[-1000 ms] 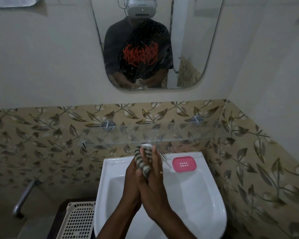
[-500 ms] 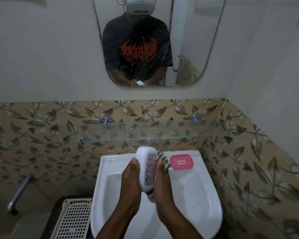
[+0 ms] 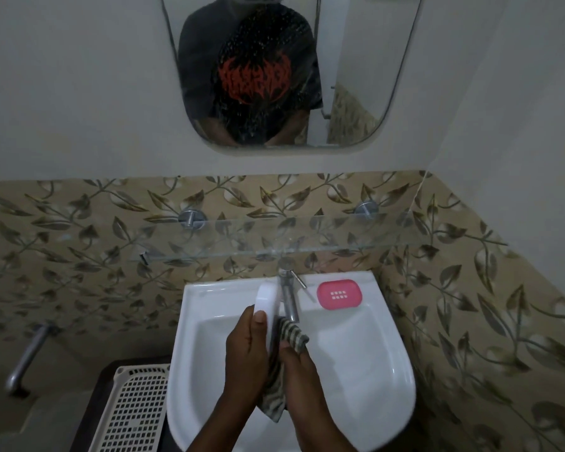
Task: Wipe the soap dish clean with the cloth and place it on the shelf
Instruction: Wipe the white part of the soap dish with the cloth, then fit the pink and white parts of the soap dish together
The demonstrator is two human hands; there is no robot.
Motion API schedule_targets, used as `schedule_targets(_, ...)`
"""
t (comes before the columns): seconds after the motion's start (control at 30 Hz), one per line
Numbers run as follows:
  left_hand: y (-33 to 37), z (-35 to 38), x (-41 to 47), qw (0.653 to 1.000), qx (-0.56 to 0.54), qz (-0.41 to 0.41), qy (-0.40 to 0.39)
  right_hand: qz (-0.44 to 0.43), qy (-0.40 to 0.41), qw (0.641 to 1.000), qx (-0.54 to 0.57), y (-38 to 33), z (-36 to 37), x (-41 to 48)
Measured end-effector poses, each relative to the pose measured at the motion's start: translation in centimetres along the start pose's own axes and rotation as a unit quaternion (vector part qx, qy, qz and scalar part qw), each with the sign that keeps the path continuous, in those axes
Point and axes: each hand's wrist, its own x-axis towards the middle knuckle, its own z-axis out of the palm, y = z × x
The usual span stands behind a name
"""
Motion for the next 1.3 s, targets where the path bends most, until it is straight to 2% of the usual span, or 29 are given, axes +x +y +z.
schedule_targets(0.1,-2.0,-1.8,1.0,0.992,-0.050,-0.086,0.079,0.059,-0.006,0.995,0.084,0.8,0.6,1.6)
schedule_targets(0.23,-3.7,-5.1,1.3,0.943,-0.191,-0.211,0.171,0.130,-0.045,0.968,0.209,0.7,1.5,3.4)
schedule_targets(0.3,-4.5,-6.6,1.1,0.923,-0.233,-0.235,0.198,0.140,-0.084,0.958,0.238,1.0,2.4,4.7)
schedule_targets(0.37,-5.7,-8.1,0.7,0.915,-0.249,-0.240,0.209,0.143,-0.086,0.952,0.256,1.5,3.4,6.3)
schedule_targets(0.5,-9.7,-10.5,-0.9,0.912,-0.219,-0.280,0.202,0.158,-0.055,0.947,0.274,2.4,6.8,10.9)
schedule_targets(0.63,-9.6,-11.6,-0.9,0.928,-0.167,-0.246,0.227,0.187,0.000,0.950,0.250,2.3,10.9,15.7)
schedule_targets(0.7,-8.7,-11.9,-1.0,0.931,-0.137,-0.245,0.235,0.192,0.003,0.941,0.279,1.7,12.6,17.6)
schedule_targets(0.8,-9.0,-12.4,-1.0,0.951,-0.094,-0.212,0.203,0.177,0.010,0.924,0.338,1.2,14.7,19.9)
schedule_targets(0.87,-10.7,-12.7,-0.5,0.943,-0.093,-0.240,0.211,0.162,0.019,0.915,0.368,1.3,15.7,20.9)
schedule_targets(1.03,-12.4,-12.9,1.5,0.939,-0.125,-0.272,0.171,0.174,0.026,0.938,0.299,1.5,16.0,21.5)
schedule_targets(1.2,-11.2,-9.6,5.0,0.950,-0.146,-0.253,0.108,0.206,-0.029,0.958,0.197,-0.1,13.5,18.0)
schedule_targets(1.3,-9.8,-6.2,6.5,0.957,-0.142,-0.249,0.039,0.134,-0.052,0.985,0.099,-0.6,10.6,14.1)
